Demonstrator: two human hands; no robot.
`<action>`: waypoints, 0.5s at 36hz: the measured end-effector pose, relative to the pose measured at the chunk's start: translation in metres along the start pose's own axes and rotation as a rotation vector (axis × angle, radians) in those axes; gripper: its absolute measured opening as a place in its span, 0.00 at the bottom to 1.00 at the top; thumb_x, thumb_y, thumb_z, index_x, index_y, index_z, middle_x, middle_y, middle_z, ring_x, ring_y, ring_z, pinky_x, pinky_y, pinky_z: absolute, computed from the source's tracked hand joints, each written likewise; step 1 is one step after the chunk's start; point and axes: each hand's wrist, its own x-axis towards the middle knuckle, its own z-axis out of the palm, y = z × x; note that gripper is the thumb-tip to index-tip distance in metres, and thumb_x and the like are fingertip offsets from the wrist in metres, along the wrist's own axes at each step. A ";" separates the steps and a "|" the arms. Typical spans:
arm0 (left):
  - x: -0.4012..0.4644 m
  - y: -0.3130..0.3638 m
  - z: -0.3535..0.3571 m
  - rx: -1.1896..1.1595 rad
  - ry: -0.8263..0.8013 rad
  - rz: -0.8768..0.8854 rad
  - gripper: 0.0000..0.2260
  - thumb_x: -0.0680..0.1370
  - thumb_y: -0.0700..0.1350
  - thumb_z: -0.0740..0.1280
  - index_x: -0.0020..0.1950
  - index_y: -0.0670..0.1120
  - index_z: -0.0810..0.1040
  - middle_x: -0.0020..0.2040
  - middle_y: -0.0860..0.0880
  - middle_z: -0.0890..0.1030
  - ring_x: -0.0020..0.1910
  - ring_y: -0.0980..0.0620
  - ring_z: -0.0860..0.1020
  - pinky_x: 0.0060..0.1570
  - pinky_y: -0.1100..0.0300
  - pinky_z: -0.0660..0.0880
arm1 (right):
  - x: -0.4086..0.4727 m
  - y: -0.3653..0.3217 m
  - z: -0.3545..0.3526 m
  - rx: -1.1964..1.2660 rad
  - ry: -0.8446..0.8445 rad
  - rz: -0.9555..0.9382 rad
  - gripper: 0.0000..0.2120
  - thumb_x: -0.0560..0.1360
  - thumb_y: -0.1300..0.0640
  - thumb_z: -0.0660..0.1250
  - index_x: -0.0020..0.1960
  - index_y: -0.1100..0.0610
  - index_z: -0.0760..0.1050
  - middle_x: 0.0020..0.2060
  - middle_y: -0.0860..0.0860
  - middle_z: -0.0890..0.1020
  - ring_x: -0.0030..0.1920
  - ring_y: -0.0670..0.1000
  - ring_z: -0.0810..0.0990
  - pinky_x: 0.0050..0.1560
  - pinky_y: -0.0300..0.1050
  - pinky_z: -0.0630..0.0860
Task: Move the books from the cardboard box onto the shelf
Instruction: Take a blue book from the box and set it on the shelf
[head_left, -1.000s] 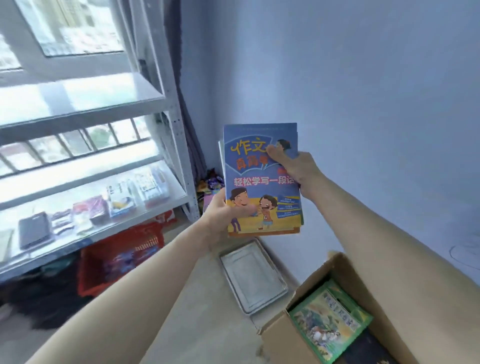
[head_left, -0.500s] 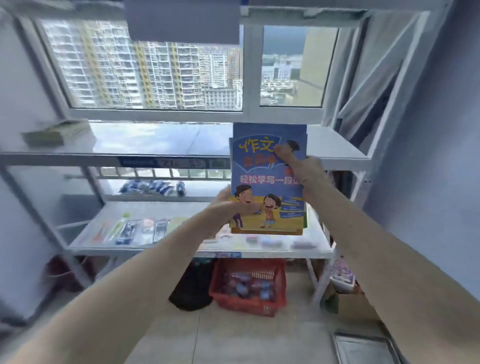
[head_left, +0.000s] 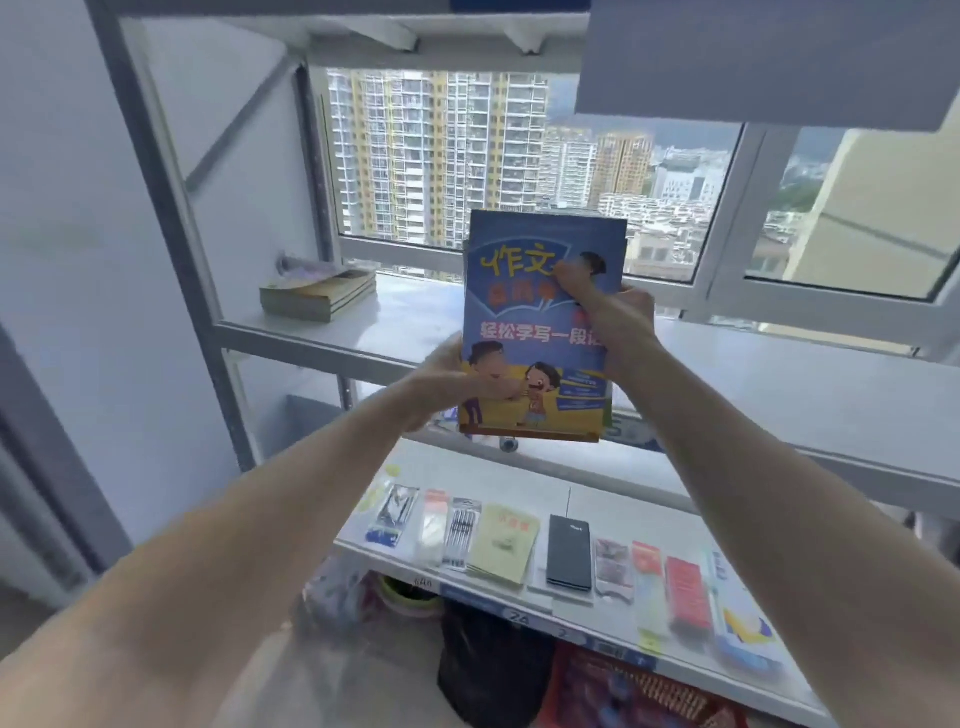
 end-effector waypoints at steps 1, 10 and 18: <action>0.010 -0.002 -0.015 0.011 0.013 0.001 0.19 0.71 0.39 0.77 0.60 0.51 0.79 0.50 0.52 0.86 0.48 0.52 0.85 0.42 0.62 0.80 | 0.014 0.003 0.014 0.009 -0.019 -0.008 0.25 0.53 0.45 0.85 0.44 0.58 0.84 0.36 0.56 0.87 0.36 0.58 0.87 0.35 0.56 0.83; 0.098 -0.023 -0.133 0.104 0.118 -0.001 0.26 0.72 0.38 0.75 0.68 0.45 0.72 0.58 0.46 0.83 0.53 0.50 0.83 0.49 0.59 0.80 | 0.128 0.032 0.117 0.022 -0.106 -0.038 0.22 0.59 0.49 0.84 0.47 0.58 0.82 0.38 0.55 0.88 0.36 0.56 0.87 0.33 0.47 0.82; 0.177 -0.076 -0.221 0.115 0.115 -0.004 0.28 0.69 0.37 0.78 0.66 0.42 0.72 0.45 0.58 0.86 0.42 0.62 0.84 0.35 0.71 0.77 | 0.197 0.072 0.181 -0.009 -0.076 -0.096 0.22 0.65 0.51 0.82 0.54 0.58 0.80 0.40 0.53 0.88 0.39 0.55 0.88 0.34 0.45 0.82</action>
